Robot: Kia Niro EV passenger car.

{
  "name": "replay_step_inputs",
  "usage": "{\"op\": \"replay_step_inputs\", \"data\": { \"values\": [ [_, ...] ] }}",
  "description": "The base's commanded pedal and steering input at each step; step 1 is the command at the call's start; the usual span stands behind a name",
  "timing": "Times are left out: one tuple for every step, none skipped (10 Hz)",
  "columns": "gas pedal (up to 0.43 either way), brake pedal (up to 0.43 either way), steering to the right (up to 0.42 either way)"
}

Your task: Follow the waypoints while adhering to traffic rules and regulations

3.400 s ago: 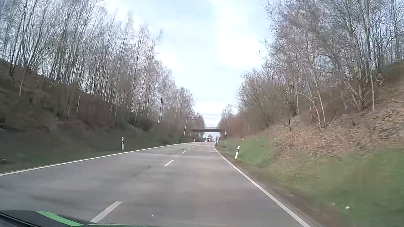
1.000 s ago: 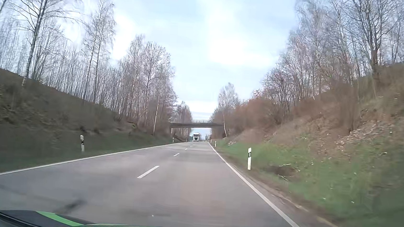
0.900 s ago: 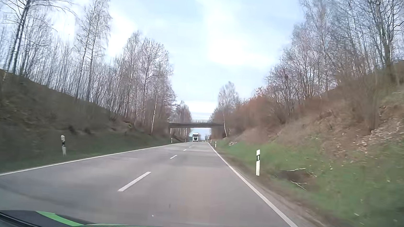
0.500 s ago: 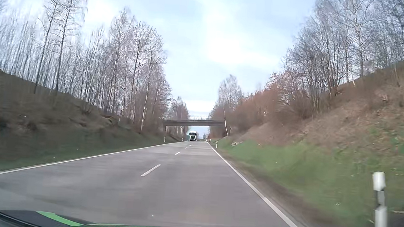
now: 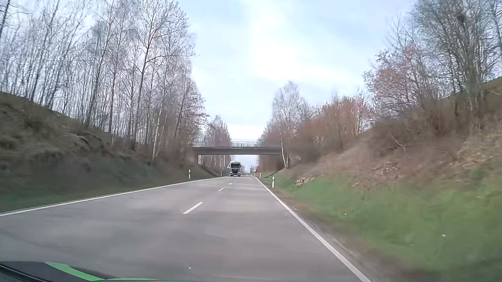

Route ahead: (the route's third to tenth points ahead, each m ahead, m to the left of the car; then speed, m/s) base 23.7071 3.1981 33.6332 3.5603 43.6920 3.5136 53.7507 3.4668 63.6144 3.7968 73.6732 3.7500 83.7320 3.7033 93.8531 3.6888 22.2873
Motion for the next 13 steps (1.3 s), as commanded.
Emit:
{"op": "replay_step_inputs", "data": {
  "values": [
    [0.24,0.0,0.003],
    [0.24,0.0,0.002],
    [0.24,0.0,0.001],
    [0.24,0.0,0.001],
    [0.24,0.0,0.001],
    [0.24,0.0,0.001],
    [0.24,0.0,0.001],
    [0.24,0.0,0.001],
    [0.24,0.0,0.001],
    [0.228,0.0,0.001],
    [0.228,0.0,0.001],
    [0.228,0.0,0.001],
    [0.228,0.0,0.001]
  ]
}}
